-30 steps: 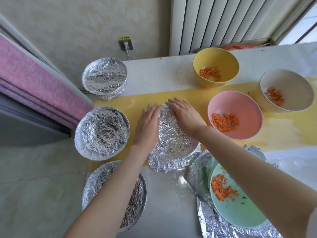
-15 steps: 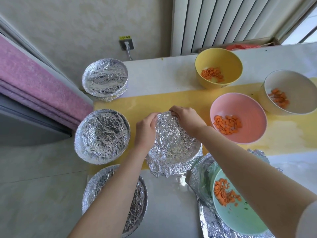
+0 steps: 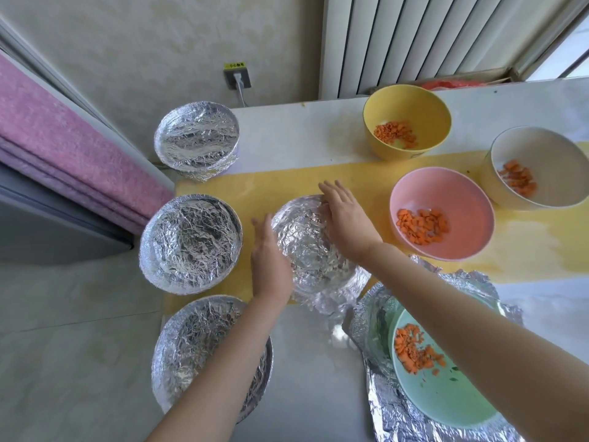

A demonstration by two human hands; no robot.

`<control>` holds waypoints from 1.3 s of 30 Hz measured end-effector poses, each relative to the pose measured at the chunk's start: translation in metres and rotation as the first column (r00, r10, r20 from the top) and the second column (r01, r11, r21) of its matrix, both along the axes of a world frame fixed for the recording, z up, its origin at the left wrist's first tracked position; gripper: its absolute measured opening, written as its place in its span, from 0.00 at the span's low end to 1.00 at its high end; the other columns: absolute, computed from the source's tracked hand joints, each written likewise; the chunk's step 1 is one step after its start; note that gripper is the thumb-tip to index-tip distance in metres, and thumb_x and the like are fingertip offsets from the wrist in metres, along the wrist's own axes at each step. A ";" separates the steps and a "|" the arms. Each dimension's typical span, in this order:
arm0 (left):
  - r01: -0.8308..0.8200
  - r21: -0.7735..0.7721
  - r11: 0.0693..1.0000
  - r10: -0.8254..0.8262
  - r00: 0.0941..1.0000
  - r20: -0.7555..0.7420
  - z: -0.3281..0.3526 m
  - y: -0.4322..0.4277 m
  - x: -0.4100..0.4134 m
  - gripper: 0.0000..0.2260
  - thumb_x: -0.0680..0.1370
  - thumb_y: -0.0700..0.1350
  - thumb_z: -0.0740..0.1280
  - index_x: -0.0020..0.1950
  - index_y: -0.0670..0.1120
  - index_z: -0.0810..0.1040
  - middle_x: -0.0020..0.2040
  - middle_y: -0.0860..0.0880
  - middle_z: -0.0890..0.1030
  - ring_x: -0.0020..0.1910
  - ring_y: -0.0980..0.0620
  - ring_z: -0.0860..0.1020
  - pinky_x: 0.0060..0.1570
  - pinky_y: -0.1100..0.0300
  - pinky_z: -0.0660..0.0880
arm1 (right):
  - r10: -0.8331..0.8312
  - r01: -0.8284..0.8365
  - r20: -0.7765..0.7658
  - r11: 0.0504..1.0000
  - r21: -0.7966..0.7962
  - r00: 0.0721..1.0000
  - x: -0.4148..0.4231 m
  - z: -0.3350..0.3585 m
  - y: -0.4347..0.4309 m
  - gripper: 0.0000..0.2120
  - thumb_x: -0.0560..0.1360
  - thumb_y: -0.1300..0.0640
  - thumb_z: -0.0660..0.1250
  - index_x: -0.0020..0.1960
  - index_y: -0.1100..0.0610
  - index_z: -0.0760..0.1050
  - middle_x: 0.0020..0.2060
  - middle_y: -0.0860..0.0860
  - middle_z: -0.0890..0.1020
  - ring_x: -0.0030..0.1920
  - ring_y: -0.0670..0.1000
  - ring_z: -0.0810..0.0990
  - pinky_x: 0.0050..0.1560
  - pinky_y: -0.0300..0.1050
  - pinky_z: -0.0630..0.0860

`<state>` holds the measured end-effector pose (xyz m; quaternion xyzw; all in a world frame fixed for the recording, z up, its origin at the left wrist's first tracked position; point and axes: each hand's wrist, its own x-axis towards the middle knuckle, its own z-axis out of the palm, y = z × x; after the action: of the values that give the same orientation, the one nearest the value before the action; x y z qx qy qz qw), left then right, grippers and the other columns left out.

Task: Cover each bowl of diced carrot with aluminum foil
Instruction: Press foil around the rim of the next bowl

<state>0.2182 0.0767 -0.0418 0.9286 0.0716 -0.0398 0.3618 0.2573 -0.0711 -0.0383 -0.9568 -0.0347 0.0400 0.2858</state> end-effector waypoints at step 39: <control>-0.319 -0.302 0.898 0.328 0.944 -0.023 -0.006 0.006 0.002 0.14 0.83 0.40 0.53 0.65 0.39 0.71 0.55 0.43 0.77 0.53 0.50 0.75 0.50 0.61 0.71 | -0.182 0.232 -0.215 0.944 0.235 0.960 -0.026 -0.008 -0.008 0.14 0.83 0.52 0.47 0.44 0.59 0.63 0.29 0.50 0.69 0.29 0.49 0.65 0.29 0.44 0.59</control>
<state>0.2205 0.0830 -0.0477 0.8380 0.2128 0.0238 0.5019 0.2310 -0.0794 -0.0466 -0.9017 0.0889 0.0961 0.4122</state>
